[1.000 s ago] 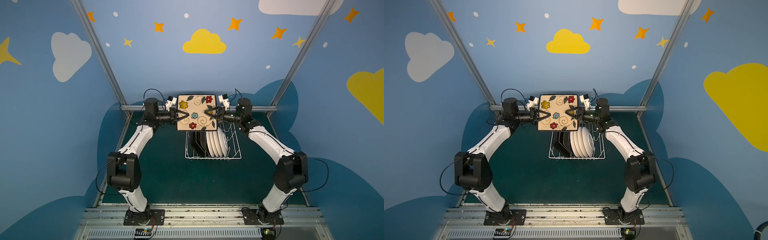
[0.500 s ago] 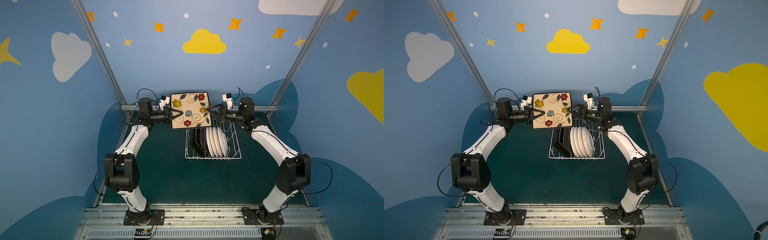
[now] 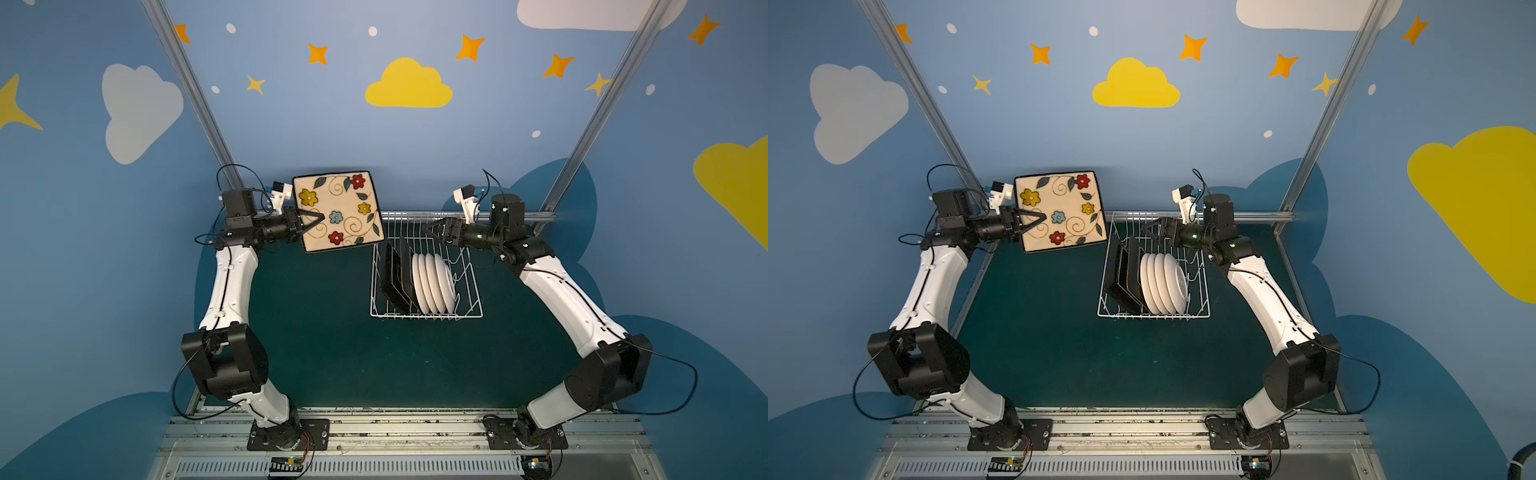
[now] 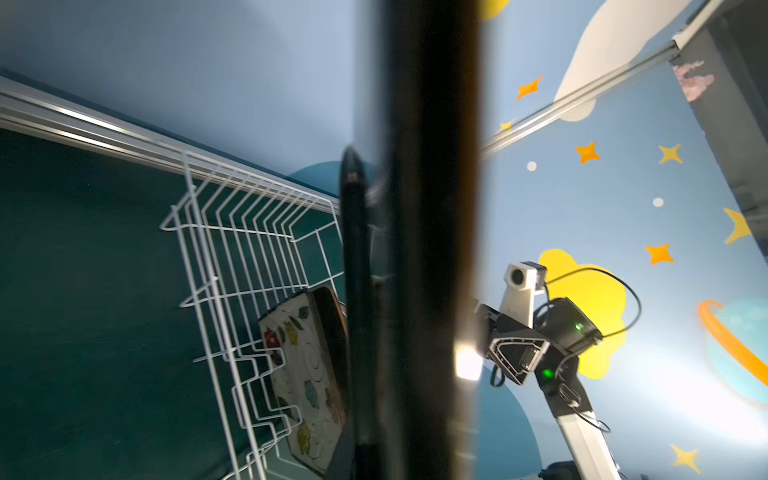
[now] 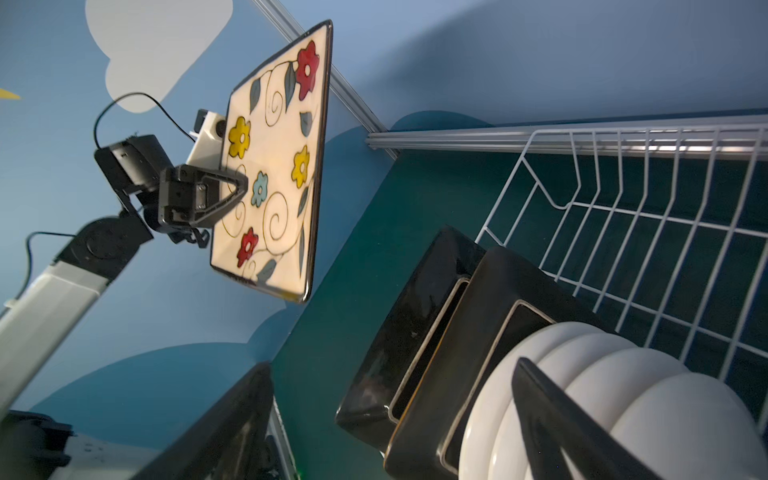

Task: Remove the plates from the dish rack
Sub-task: 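Lower the flower plate flat onto the table beside the rack with the left gripper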

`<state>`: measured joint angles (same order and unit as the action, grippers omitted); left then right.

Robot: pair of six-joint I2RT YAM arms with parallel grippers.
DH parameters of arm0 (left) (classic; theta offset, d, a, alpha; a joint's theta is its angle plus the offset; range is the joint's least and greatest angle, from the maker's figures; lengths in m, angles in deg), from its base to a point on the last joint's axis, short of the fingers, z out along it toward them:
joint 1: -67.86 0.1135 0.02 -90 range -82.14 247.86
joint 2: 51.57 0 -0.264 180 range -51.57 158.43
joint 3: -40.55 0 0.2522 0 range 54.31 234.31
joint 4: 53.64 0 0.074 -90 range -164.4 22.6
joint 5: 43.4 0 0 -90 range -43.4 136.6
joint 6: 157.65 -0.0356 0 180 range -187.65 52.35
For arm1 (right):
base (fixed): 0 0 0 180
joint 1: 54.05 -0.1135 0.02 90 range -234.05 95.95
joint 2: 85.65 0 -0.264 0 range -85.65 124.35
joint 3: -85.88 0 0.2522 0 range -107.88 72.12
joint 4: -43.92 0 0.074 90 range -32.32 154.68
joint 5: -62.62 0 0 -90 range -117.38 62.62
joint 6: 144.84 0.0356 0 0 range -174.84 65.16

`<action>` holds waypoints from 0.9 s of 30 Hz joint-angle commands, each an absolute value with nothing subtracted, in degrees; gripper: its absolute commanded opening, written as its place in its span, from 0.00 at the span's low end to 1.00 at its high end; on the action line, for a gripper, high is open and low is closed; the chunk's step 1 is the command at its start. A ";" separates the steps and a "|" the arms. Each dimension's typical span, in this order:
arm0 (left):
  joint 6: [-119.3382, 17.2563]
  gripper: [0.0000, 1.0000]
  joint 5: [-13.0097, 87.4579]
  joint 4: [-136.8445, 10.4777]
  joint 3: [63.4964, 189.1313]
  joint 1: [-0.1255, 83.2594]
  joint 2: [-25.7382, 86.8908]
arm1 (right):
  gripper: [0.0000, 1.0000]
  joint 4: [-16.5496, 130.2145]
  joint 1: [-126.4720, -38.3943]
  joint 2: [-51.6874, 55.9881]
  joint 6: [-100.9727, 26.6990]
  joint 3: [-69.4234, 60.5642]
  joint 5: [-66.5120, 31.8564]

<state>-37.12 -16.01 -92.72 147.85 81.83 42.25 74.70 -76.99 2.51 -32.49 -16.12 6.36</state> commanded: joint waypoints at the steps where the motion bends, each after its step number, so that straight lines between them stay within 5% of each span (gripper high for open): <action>1: -47.46 0.03 -15.91 -100.06 151.48 83.50 39.77 | 0.89 80.07 -79.48 -0.67 -44.07 -16.02 -0.33; 18: -69.65 0.03 -1.22 -121.98 155.01 85.94 49.85 | 0.89 81.68 -89.94 -4.36 -61.95 -8.27 -18.81; 27: -76.94 0.03 0.67 -128.81 161.72 86.13 60.15 | 0.89 82.24 -90.90 -4.61 -63.36 -7.76 -19.76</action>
